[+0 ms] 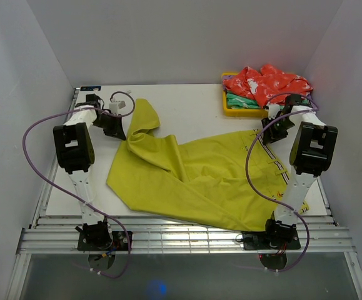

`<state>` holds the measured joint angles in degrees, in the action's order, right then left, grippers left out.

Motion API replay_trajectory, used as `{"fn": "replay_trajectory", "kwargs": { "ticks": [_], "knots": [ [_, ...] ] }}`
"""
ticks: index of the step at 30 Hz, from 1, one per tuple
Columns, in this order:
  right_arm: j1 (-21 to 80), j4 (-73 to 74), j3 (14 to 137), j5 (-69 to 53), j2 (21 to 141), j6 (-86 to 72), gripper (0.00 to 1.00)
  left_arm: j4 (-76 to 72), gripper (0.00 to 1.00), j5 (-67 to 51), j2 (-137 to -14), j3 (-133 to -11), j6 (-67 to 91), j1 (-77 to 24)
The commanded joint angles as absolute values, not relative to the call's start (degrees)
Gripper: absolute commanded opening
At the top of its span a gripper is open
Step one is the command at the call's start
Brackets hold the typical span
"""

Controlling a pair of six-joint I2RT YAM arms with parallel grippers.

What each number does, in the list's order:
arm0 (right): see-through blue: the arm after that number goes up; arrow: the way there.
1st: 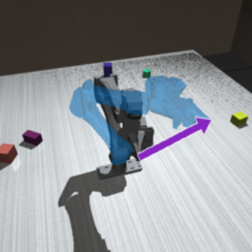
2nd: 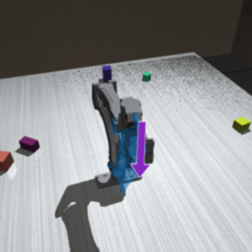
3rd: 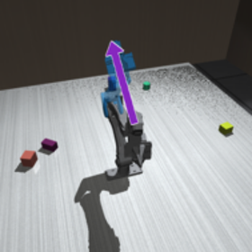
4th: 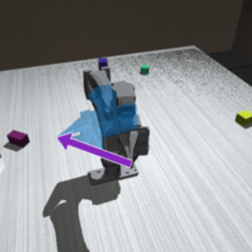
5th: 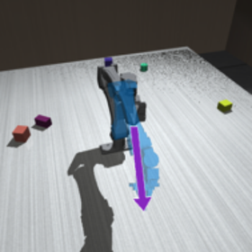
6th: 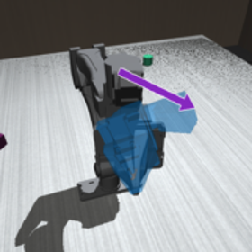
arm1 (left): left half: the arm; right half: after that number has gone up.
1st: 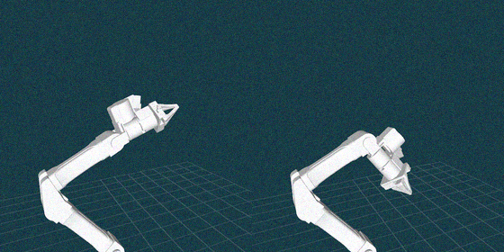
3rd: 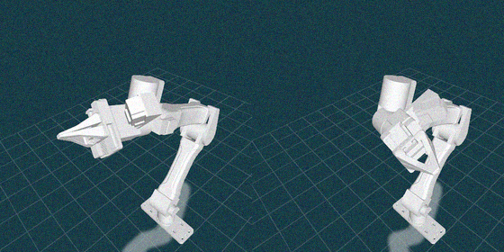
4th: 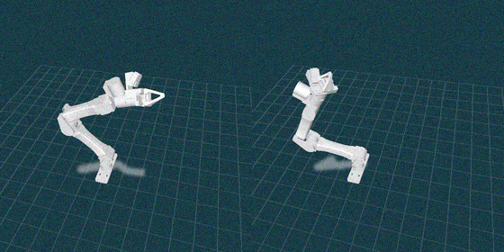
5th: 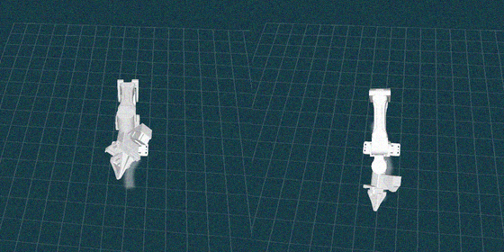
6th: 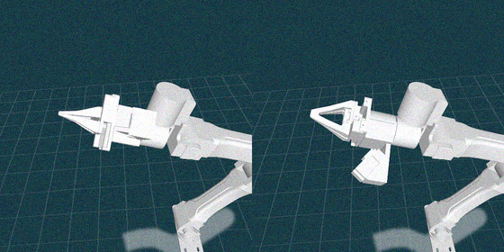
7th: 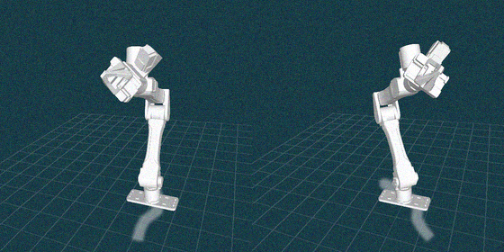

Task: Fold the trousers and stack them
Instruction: Flatten the trousers out

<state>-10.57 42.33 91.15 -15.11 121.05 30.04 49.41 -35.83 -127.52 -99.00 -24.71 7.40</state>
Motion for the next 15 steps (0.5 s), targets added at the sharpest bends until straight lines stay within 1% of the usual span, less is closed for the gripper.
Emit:
{"fn": "replay_trajectory", "kwargs": {
  "ticks": [1,2,3,4,5,10,15],
  "knots": [
    [-10.99,47.46,93.16,-21.08,124.19,28.92,0.42,51.15,0.12,-37.97,-124.54,-98.79,-25.49,7.12],
    [-10.99,47.9,93.16,-23.01,124.02,29.0,0.36,51.15,0.1,-38.14,-124.63,-98.96,-25.31,7.21],
    [-10.99,47.99,93.16,-23.29,123.75,29.09,0.3,51.5,0.03,-38.41,-124.72,-99.23,-25.23,7.12],
    [-10.99,47.9,93.25,-23.47,123.66,29.0,0.21,51.59,0.0,-38.5,-124.8,-100.01,-25.31,7.21],
    [-11.16,47.99,93.43,-23.73,123.58,28.92,0.08,51.68,0.0,-38.41,-124.98,-100.63,-25.23,7.21],
    [-13.27,47.12,95.01,-21.19,121.12,28.57,0.08,51.42,0.0,-37.0,-124.46,-106.51,-25.14,7.73],
    [-18.45,44.83,97.29,-17.32,118.66,28.3,0.08,48.17,0.0,-36.39,-121.39,-113.46,-25.04,8.52]
  ]
}}
